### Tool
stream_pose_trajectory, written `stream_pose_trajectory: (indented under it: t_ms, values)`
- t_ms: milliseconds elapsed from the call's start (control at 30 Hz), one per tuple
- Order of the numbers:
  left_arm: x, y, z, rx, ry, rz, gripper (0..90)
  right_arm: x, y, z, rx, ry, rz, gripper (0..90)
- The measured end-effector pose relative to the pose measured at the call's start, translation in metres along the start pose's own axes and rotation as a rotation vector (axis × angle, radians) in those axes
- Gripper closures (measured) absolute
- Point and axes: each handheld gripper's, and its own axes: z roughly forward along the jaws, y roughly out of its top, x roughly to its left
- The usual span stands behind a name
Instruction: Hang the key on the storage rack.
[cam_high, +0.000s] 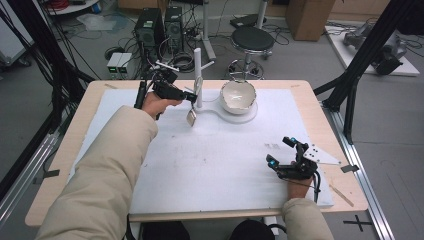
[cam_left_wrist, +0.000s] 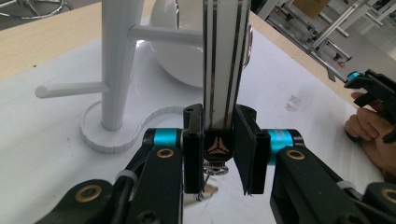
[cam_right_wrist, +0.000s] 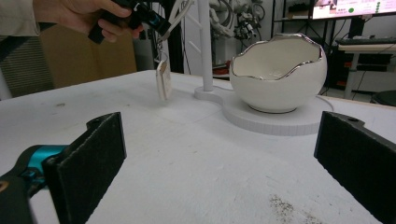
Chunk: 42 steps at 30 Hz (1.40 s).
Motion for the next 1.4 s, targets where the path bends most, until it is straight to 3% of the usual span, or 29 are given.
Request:
stream_pose_trajectory:
  t_ms: [167,700,1000,1400]
  values:
    - [0.006,-0.002,0.001,0.000,-0.006,-0.041,74.2,0.000,0.000,0.000,0.001,0.001,0.005,1.3]
    - [0.015,-0.007,0.008,0.009,0.004,-0.094,74.1,0.000,0.000,0.000,0.000,0.002,0.006,1.2]
    - [0.016,-0.009,0.014,0.024,0.027,-0.100,74.1,0.000,0.000,0.000,-0.001,0.000,0.000,1.3]
    - [0.016,-0.013,0.019,0.023,0.063,-0.049,73.2,0.000,0.000,0.000,-0.001,0.000,0.001,1.3]
